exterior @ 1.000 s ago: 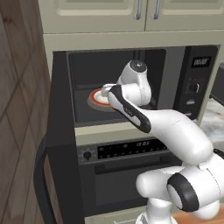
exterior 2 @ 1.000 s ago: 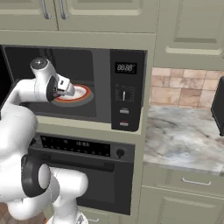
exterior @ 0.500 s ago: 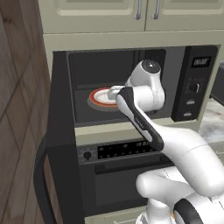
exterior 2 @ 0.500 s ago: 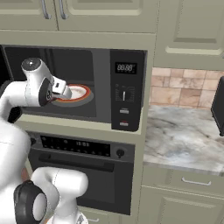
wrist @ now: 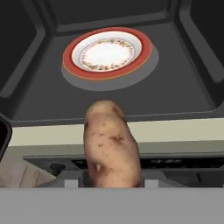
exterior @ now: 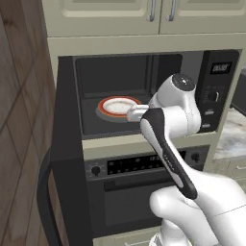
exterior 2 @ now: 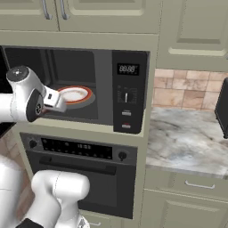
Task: Retrieve the reheated potato from the microwave, then place the potato, cheese, and condiment on the cutting board.
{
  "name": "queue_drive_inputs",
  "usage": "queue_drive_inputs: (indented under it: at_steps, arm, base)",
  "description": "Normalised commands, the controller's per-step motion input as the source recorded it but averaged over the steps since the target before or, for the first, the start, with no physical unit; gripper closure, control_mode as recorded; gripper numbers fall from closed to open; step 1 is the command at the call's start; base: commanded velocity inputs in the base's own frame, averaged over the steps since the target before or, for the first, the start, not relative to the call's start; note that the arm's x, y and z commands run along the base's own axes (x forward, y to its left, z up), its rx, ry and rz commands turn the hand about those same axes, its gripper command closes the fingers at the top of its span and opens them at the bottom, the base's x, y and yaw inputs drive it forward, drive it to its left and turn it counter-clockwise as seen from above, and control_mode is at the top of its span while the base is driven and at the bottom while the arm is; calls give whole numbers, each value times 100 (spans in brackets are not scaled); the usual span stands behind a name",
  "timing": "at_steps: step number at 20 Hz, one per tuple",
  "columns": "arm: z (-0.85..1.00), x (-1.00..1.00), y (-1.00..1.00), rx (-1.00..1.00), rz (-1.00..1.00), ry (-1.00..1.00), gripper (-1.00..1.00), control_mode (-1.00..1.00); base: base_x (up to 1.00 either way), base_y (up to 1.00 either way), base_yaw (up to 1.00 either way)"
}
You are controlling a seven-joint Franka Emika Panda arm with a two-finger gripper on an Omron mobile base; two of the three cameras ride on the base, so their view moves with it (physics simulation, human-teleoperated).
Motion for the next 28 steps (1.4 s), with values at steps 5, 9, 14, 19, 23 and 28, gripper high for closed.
queue_drive_inputs:
  at_steps: [5, 9, 14, 19, 23, 28]
  arm:
    - [0, -76, -22, 0, 0, 0, 100, -100]
    - [0, -65, -26, 0, 0, 0, 100, -100]
    - [-3, -49, -16, 0, 0, 3, 100, -100]
    - [-1, -25, -9, 0, 0, 1, 100, -100]
    - [-5, -28, -2, 0, 0, 0, 100, -100]
    - [-1, -6, 0, 0, 0, 0, 100, -100]
  base:
    - [0, 0, 0]
    - [0, 0, 0]
    - [0, 0, 0]
    - [0, 0, 0]
    - [0, 0, 0]
    - [0, 0, 0]
